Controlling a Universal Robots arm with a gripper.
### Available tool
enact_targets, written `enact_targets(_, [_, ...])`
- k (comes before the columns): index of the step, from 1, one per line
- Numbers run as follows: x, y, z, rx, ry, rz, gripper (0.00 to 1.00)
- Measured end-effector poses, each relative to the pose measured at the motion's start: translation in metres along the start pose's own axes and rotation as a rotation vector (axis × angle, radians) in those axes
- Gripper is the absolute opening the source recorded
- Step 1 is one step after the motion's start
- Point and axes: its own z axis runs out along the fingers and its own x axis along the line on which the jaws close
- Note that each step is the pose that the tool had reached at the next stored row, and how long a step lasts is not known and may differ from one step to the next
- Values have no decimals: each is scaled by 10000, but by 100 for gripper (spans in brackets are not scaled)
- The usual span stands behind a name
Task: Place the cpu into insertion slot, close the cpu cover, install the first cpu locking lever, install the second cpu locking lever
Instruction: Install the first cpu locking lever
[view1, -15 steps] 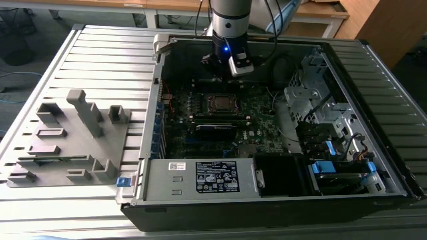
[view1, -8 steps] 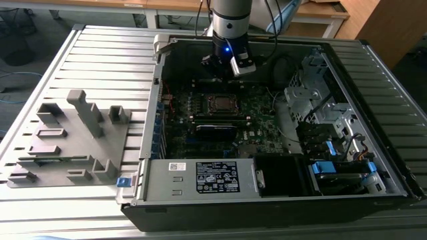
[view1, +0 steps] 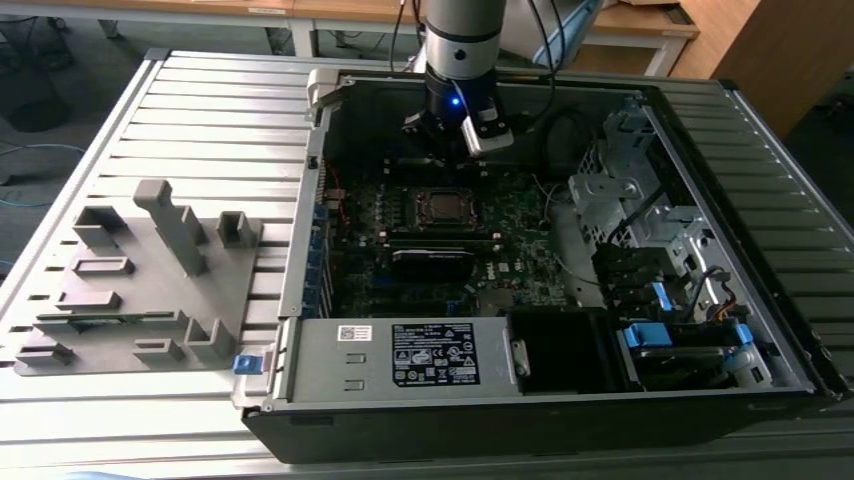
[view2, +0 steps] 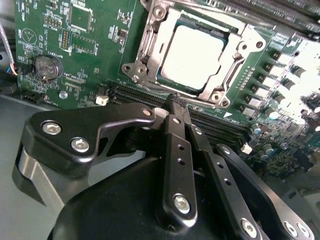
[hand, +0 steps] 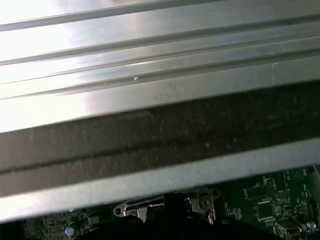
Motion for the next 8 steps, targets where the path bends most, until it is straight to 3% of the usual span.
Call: enact_targets(8, [-20, -108, -6, -1, 0, -4, 11])
